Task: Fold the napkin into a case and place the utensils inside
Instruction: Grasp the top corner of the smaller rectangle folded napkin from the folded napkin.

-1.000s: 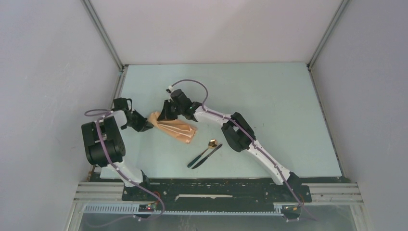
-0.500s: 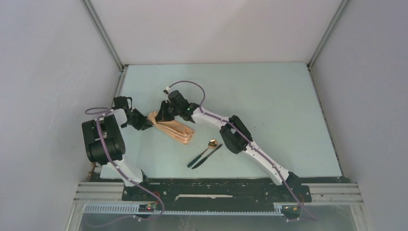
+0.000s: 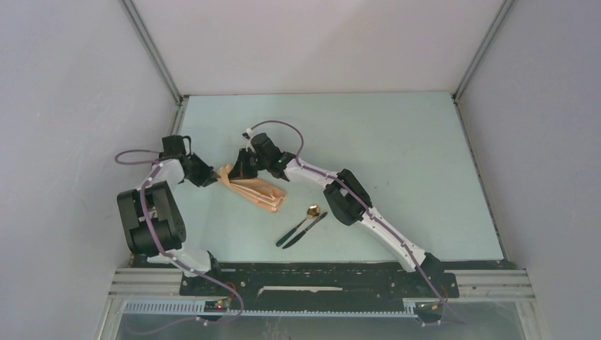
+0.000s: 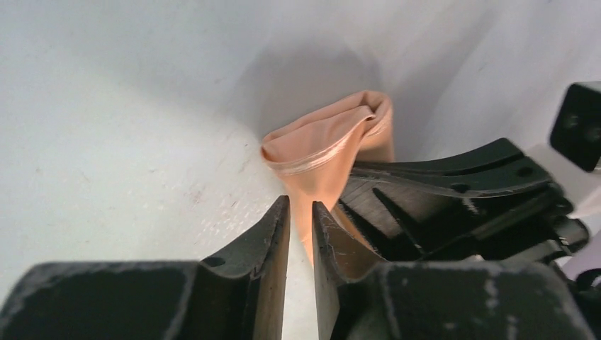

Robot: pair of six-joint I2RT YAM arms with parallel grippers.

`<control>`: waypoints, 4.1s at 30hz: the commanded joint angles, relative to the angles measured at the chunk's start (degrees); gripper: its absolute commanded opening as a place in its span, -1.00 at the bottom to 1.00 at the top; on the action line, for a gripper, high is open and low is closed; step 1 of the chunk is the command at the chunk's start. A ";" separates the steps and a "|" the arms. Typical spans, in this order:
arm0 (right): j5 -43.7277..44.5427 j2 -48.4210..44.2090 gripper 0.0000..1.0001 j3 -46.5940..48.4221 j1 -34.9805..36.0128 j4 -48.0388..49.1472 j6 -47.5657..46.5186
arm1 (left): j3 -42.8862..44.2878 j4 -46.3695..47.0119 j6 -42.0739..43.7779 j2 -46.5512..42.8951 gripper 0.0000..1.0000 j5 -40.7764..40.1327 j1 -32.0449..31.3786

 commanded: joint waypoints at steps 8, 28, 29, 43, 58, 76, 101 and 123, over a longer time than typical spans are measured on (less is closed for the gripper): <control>-5.25 -0.23 -0.99 -1.05 0.32 2.06 -0.60 | 7.56 1.87 0.15 6.74 -0.55 2.90 -2.50; -2.78 -1.95 -0.85 -2.76 -0.43 0.36 -1.90 | 24.52 -19.14 9.22 10.35 -0.36 -26.50 -16.00; -2.66 -1.96 -0.85 -2.89 -0.54 0.41 -1.71 | 25.77 -20.51 9.70 10.73 -0.33 -28.19 -17.69; -2.30 -2.19 -0.90 -3.31 -0.46 0.36 -1.49 | 31.74 -29.81 7.15 18.78 -0.14 -36.98 -23.89; -1.78 -2.51 -0.99 -4.53 -0.60 0.93 -0.86 | 29.95 -27.79 9.69 22.11 -0.23 -43.87 -23.77; -1.35 -2.59 -1.00 -4.80 -0.51 1.05 -0.57 | 40.07 -32.56 16.30 28.30 -0.72 -43.46 -23.94; -1.14 -3.22 -0.96 -5.67 -0.59 0.65 -0.96 | 9.56 -5.25 3.11 6.92 -0.58 -0.80 -5.65; -1.07 -3.92 -0.94 -6.62 -0.56 0.25 -1.68 | 5.52 -3.61 0.86 0.25 -0.55 -7.83 -5.59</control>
